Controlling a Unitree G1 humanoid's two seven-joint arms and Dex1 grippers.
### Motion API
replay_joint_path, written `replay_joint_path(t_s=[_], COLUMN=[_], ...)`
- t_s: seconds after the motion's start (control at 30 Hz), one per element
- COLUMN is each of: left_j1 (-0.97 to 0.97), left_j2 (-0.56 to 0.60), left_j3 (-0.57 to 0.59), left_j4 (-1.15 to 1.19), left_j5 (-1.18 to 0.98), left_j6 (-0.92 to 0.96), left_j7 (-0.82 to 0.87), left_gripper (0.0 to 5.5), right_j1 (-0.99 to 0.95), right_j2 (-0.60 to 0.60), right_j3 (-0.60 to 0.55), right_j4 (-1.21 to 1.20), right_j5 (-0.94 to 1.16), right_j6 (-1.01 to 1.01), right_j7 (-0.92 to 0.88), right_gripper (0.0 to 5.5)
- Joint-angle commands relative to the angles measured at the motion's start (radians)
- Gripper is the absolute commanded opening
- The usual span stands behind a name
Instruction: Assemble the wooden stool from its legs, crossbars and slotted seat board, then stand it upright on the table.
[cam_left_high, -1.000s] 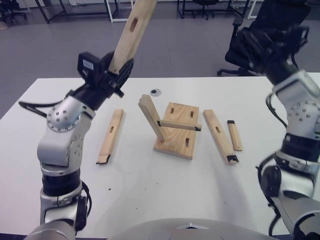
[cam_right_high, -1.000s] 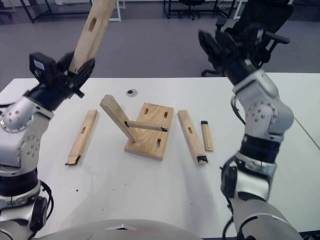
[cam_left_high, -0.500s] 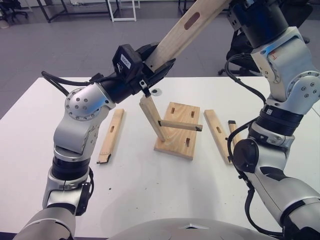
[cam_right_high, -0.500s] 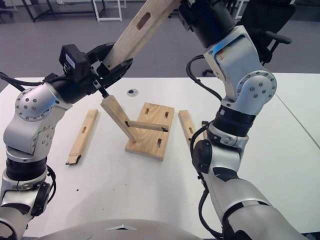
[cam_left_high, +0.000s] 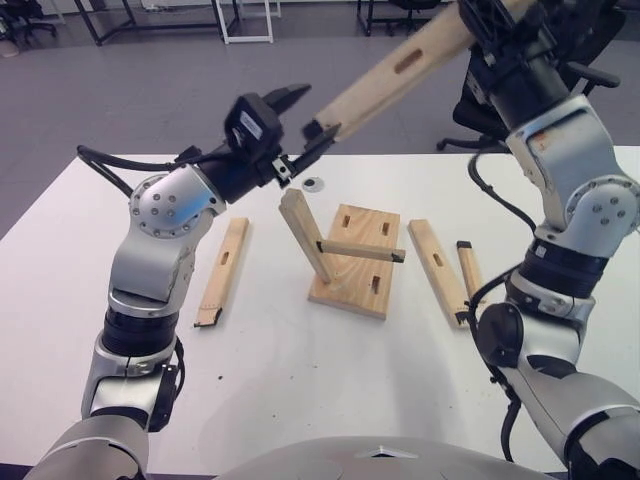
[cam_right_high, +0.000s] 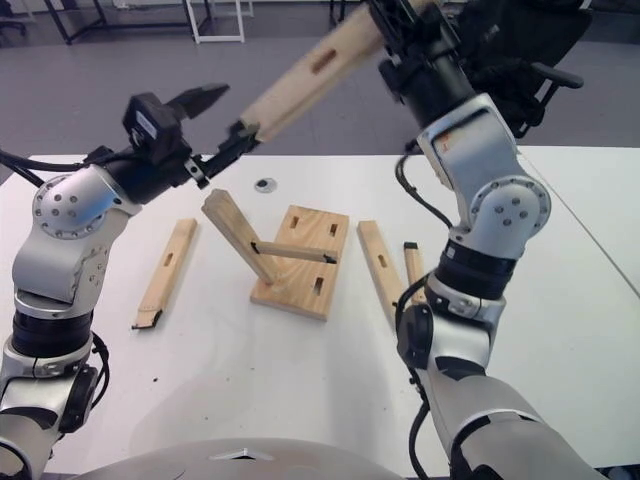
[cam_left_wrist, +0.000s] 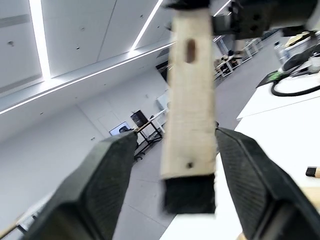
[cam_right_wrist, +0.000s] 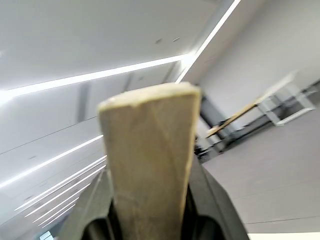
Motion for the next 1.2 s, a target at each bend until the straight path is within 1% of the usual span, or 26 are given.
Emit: replay_joint_path(t_s=[0.03,0.07,0.1,0.17,0.23,0.3,0.4,0.5,0.6,0.7,0.77,0.9,0.97,1.07,1.13,1.2], left_j1=[0.023,0.056,0.111,0.235,0.345,0.416,0.433,0.430,0.436,0.461,0.492,0.538,0.535,0.532,0.544,0.564], left_j2=[-0.004,-0.006,-0.011,-0.030,-0.023,-0.022,-0.024,-0.033,-0.038,-0.037,-0.033,-0.045,-0.061,-0.072,-0.072,-0.057], left_j3=[0.160,0.181,0.188,0.148,0.042,-0.068,-0.161,-0.208,-0.238,-0.226,-0.215,-0.260,-0.276,-0.280,-0.271,-0.250], left_j4=[0.026,0.032,0.047,0.073,0.094,0.170,0.308,0.377,0.381,0.325,0.274,0.218,0.206,0.179,0.155,0.130], left_j5=[-0.044,-0.038,-0.022,0.010,0.087,0.178,0.262,0.290,0.294,0.289,0.277,0.275,0.278,0.277,0.282,0.297], left_j6=[0.052,0.057,0.062,0.074,0.055,0.003,-0.063,-0.072,-0.049,-0.018,0.023,0.100,0.120,0.138,0.148,0.153], left_j7=[0.093,0.113,0.132,0.148,0.140,0.133,0.120,0.094,0.061,0.063,0.062,0.035,0.037,0.042,0.052,0.070], left_gripper=[3.65,3.75,4.00,4.31,4.36,4.36,4.36,4.36,4.36,4.36,4.36,4.36,4.36,4.36,4.36,4.36], right_j1=[0.187,0.240,0.292,0.364,0.389,0.398,0.429,0.452,0.466,0.441,0.410,0.324,0.301,0.324,0.365,0.396], right_j2=[-0.054,-0.060,-0.051,-0.025,-0.016,-0.016,0.010,0.038,0.086,0.131,0.142,0.168,0.172,0.121,0.069,0.011], right_j3=[-0.002,0.015,0.022,0.016,-0.004,-0.003,0.033,0.064,0.075,0.072,0.084,0.113,0.107,0.057,0.013,-0.033], right_j4=[-0.087,-0.105,-0.112,-0.103,-0.095,-0.079,-0.040,0.002,0.086,0.182,0.236,0.371,0.398,0.269,0.118,-0.006], right_j5=[-0.161,-0.214,-0.252,-0.321,-0.370,-0.410,-0.476,-0.549,-0.603,-0.595,-0.596,-0.621,-0.637,-0.610,-0.517,-0.352], right_j6=[-0.045,-0.050,-0.058,-0.090,-0.120,-0.129,-0.154,-0.208,-0.274,-0.302,-0.309,-0.327,-0.368,-0.375,-0.268,-0.102], right_j7=[-0.016,-0.011,-0.021,-0.046,-0.068,-0.062,-0.025,0.024,0.069,0.121,0.165,0.243,0.263,0.269,0.253,0.210], right_gripper=[1.01,1.01,1.01,1.01,1.01,1.01,1.01,1.01,1.01,1.01,1.01,1.01,1.01,1.01,1.01,1.01])
